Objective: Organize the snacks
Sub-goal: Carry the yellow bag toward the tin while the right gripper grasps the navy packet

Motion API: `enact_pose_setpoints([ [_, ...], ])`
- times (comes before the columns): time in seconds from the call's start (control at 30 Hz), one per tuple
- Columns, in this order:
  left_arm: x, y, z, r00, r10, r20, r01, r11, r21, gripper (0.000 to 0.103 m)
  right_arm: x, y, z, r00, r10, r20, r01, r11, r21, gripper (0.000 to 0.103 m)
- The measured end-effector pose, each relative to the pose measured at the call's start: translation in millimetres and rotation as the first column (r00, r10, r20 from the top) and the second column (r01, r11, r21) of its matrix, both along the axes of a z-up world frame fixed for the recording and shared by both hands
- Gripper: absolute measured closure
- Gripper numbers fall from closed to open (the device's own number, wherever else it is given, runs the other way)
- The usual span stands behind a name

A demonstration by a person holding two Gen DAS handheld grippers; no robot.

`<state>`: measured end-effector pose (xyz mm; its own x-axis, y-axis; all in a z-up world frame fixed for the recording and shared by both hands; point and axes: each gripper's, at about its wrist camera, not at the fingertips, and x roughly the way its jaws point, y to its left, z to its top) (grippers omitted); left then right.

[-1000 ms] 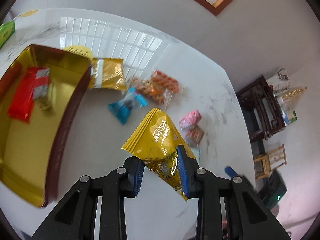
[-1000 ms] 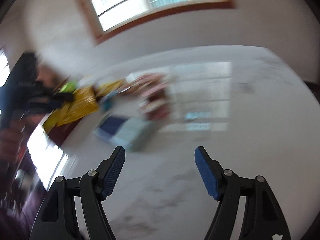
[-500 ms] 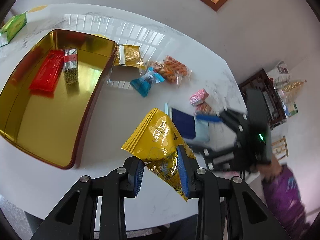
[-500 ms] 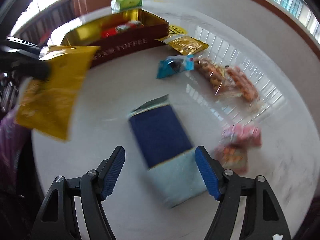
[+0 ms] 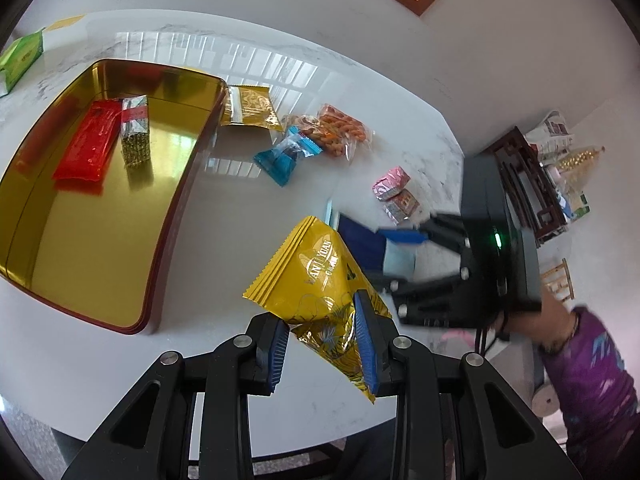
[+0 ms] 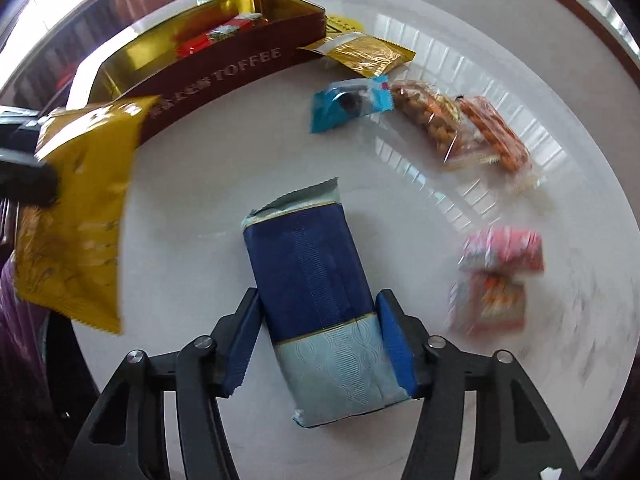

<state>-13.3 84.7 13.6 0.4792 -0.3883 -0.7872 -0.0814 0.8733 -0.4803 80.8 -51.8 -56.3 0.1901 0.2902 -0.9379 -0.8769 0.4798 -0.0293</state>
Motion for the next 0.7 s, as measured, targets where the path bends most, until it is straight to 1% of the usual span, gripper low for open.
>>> enact_pose_setpoints([
  [0.07, -1.0, -0.9, -0.8, 1.000, -0.001, 0.003, 0.001, 1.000, 0.002, 0.071, -11.0, -11.4, 0.2, 0.999, -0.049, 0.013, 0.049, 0.998, 0.031, 0.050],
  [0.13, -2.2, -1.8, -1.1, 1.000, -0.007, 0.005, 0.007, 1.000, 0.001, 0.071, -18.2, -27.9, 1.9, 0.991, -0.130, 0.000, 0.130, 0.987, 0.093, 0.051],
  [0.17, -3.1, -2.6, -0.9, 1.000, -0.009, 0.008, 0.009, 1.000, 0.004, 0.071, -19.8, -39.5, 3.3, 0.983, -0.182, -0.016, 0.183, 0.974, 0.135, 0.051],
  [0.2, -3.7, -3.9, -1.0, 1.000, -0.014, 0.009, 0.014, 1.000, 0.008, 0.071, -23.1, -54.7, 4.2, 0.968, -0.246, -0.041, 0.250, 0.950, 0.190, 0.051],
  [0.3, -5.6, -5.8, -1.0, 1.000, -0.024, 0.010, 0.024, 1.000, 0.008, 0.071, -31.0, -93.1, 5.0, 0.923, -0.372, -0.095, 0.383, 0.873, 0.303, 0.054],
  [0.37, -6.7, -7.1, 0.1, 0.999, -0.030, 0.013, 0.030, 0.999, 0.013, 0.071, -34.3, -119.6, 2.8, 0.878, -0.461, -0.130, 0.475, 0.802, 0.363, 0.054],
  [0.43, -7.3, -6.5, 0.8, 0.999, -0.032, 0.012, 0.032, 0.999, 0.004, 0.071, -36.9, -145.8, 4.0, 0.825, -0.540, -0.165, 0.555, 0.722, 0.413, 0.054],
  [0.5, -8.6, -6.4, 2.5, 0.999, -0.031, 0.016, 0.031, 0.999, 0.007, 0.071, -35.3, -174.3, 6.8, 0.771, -0.609, -0.187, 0.620, 0.650, 0.439, 0.054],
  [0.53, -9.2, -6.7, 3.2, 0.999, -0.032, 0.016, 0.032, 0.999, 0.009, 0.071, -32.8, -184.2, 7.4, 0.751, -0.631, -0.197, 0.642, 0.624, 0.446, 0.054],
  [0.6, -10.1, -6.6, 3.5, 0.999, -0.030, 0.012, 0.030, 1.000, 0.004, 0.071, -27.9, -199.0, 9.5, 0.722, -0.655, -0.223, 0.670, 0.583, 0.460, 0.054],
  [0.63, -10.9, -6.8, 4.3, 0.999, -0.031, 0.014, 0.031, 1.000, 0.002, 0.071, -27.6, -202.0, 12.0, 0.717, -0.662, -0.219, 0.673, 0.574, 0.467, 0.054],
  [0.7, -12.3, -8.3, 7.3, 0.999, -0.033, 0.023, 0.033, 0.999, 0.014, 0.071, -28.2, -206.3, 18.1, 0.717, -0.666, -0.206, 0.670, 0.576, 0.468, 0.054],
])
